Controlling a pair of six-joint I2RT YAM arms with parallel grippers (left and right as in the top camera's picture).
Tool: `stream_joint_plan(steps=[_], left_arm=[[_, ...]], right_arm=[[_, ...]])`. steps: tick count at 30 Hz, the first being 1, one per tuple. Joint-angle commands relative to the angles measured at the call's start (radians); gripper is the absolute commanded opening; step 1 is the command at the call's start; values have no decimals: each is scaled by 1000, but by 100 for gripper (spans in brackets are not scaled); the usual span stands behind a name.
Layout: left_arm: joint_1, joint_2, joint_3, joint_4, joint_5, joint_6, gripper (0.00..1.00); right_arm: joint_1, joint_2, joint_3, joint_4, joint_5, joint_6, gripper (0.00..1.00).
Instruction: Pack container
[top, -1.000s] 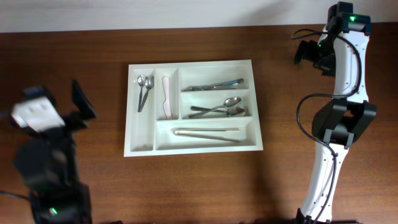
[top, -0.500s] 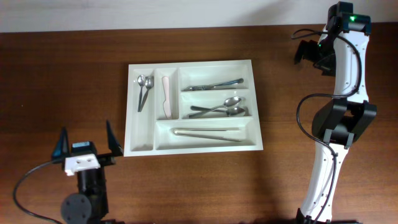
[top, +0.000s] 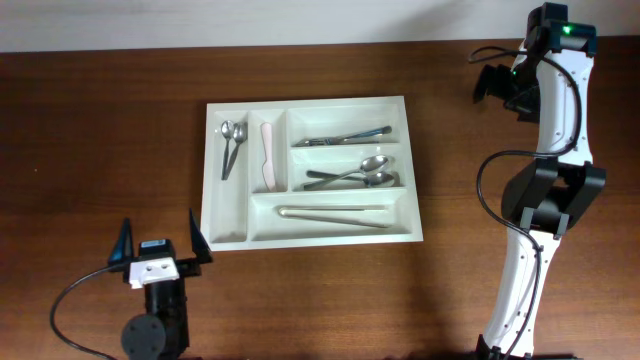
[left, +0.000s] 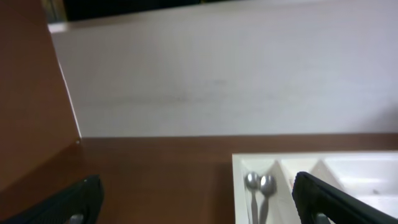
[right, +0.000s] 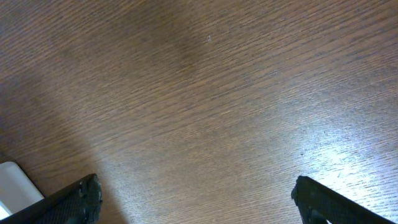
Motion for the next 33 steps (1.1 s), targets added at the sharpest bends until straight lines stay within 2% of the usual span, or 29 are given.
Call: stream_joint_plan(steps=[1, 10, 33], left_arm=[[24, -29, -14, -29, 35, -3, 99], [57, -130, -14, -298, 61, -2, 99], [57, -130, -14, -301, 60, 10, 99]], right_arm=[[2, 3, 18, 0, 2, 12, 99], [2, 3, 18, 0, 2, 12, 99], [2, 3, 18, 0, 2, 12, 99]])
